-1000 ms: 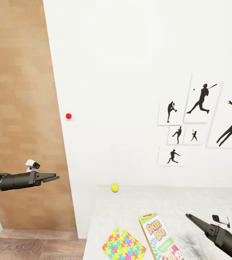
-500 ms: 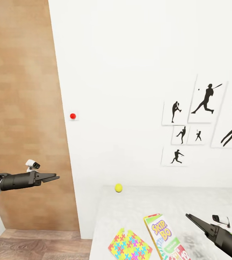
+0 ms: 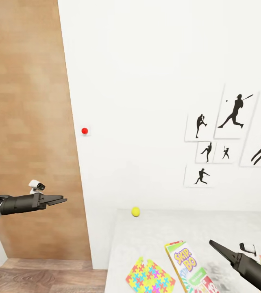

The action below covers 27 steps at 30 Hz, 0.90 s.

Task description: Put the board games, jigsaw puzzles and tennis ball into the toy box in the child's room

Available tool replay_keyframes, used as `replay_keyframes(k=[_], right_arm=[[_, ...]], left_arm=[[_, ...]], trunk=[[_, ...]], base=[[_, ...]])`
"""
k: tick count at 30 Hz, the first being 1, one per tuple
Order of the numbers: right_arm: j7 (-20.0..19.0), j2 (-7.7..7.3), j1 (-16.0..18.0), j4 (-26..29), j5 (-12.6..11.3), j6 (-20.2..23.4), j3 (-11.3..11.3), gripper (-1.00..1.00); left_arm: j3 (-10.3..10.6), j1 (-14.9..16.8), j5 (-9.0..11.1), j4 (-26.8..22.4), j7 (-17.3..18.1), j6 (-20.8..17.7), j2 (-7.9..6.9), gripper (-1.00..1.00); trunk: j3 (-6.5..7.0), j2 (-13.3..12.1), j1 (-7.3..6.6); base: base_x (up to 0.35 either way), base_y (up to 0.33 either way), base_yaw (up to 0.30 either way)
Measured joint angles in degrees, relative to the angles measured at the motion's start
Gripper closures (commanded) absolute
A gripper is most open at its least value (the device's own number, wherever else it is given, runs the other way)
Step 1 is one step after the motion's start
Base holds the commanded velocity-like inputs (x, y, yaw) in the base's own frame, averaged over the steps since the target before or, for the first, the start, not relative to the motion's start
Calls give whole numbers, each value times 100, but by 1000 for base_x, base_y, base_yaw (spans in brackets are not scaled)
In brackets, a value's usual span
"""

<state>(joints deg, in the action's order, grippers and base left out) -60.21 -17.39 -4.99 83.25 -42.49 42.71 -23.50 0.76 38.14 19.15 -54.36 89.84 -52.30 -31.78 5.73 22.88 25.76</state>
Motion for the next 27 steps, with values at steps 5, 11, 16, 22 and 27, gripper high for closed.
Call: replay_keyframes(k=[5,11,16,22,27], right_arm=[[221,115,5,3,18,18,-3,-100],[482,198,14,11,25,50,-3,-100],[817,218,32,24,14,71,2,-100],[1314,270,145,71,11,161,75,-100],[1746,297,294,65,6,226,235,-100]], left_arm=[[1,0,0,0,0,0,0,-100],[-1,0,0,2,0,0,0,-100],[1,0,0,1,0,0,2,-100],[7,0,-2,2,0,0,30,-100],[9,0,-11,2,0,0,38,-100]], trunk=[[-22,0,0],[-69,0,0],[-114,0,0],[-169,-1,1],[-216,0,0]], base=[[0,125,0],[0,46,0],[0,13,0],[0,4,0],[0,1,0]])
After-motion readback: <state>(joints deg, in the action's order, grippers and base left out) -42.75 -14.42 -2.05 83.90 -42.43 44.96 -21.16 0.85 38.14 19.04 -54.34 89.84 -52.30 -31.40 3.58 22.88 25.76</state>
